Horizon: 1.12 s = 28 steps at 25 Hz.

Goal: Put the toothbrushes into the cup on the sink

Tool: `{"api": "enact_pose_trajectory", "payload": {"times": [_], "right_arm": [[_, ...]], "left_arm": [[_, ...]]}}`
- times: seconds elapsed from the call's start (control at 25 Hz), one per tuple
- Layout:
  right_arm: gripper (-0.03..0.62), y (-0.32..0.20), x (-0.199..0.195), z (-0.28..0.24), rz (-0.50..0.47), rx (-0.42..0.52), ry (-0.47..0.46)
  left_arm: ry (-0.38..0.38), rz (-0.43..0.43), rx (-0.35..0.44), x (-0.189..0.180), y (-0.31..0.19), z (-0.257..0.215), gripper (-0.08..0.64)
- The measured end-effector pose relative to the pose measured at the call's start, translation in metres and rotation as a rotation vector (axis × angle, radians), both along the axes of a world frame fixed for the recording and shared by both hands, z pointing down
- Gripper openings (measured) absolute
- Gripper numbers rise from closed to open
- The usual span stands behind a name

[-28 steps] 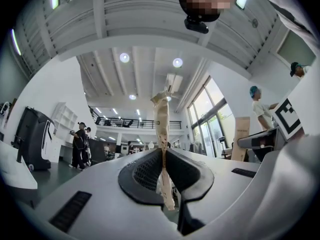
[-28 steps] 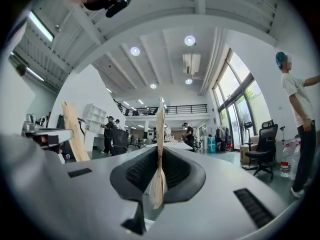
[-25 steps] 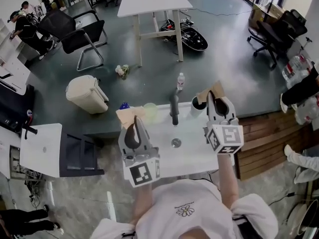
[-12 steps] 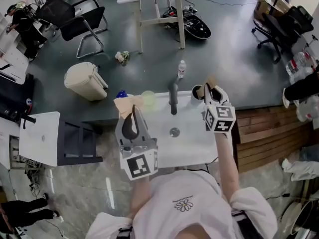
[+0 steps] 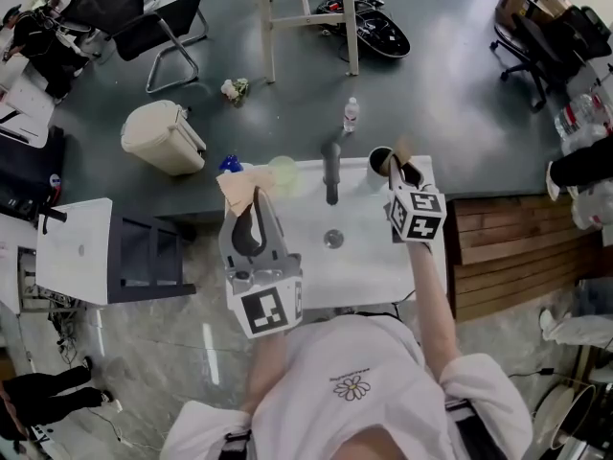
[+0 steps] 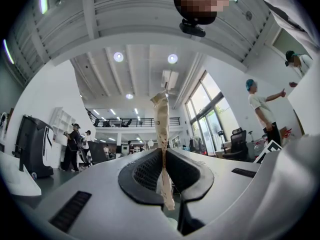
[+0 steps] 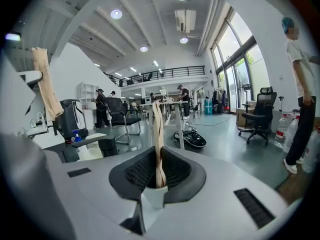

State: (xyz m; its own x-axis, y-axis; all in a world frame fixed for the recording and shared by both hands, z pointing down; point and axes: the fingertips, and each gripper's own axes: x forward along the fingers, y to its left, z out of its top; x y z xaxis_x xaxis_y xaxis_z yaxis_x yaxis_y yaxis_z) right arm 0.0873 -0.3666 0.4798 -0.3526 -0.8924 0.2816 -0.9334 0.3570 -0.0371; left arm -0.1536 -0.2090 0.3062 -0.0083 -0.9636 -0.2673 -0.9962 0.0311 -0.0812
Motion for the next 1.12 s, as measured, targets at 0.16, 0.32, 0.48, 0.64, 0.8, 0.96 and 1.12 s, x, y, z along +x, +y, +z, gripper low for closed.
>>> {"api": "enact_pose_trajectory", "payload": {"times": [0.16, 0.32, 0.48, 0.64, 0.8, 0.96, 1.12], "right_arm": [[0.021, 0.003, 0.004, 0.012, 0.007, -0.023, -0.008], [0.021, 0.002, 0.005, 0.012, 0.003, -0.018, -0.009], [0.023, 0.0, 0.006, 0.012, 0.006, -0.015, -0.012], [0.034, -0.001, 0.009, 0.007, 0.013, 0.001, -0.018], [0.034, -0.007, 0.015, -0.01, 0.026, 0.047, -0.025], [0.035, -0.009, 0.021, -0.047, 0.047, 0.149, -0.031], [0.034, -0.001, 0.023, -0.092, 0.056, 0.285, -0.011]], "left_arm": [[0.025, -0.001, -0.009, 0.002, 0.002, 0.002, 0.035], [0.026, -0.002, -0.008, 0.004, 0.001, 0.002, 0.036], [0.019, 0.005, -0.01, 0.008, -0.001, 0.003, 0.035], [0.017, 0.01, -0.014, 0.01, -0.002, 0.006, 0.036], [0.015, 0.02, -0.005, 0.015, -0.005, 0.002, 0.036], [0.017, 0.031, -0.001, 0.02, -0.007, 0.001, 0.035], [0.017, 0.044, 0.01, 0.026, -0.006, -0.003, 0.037]]}}
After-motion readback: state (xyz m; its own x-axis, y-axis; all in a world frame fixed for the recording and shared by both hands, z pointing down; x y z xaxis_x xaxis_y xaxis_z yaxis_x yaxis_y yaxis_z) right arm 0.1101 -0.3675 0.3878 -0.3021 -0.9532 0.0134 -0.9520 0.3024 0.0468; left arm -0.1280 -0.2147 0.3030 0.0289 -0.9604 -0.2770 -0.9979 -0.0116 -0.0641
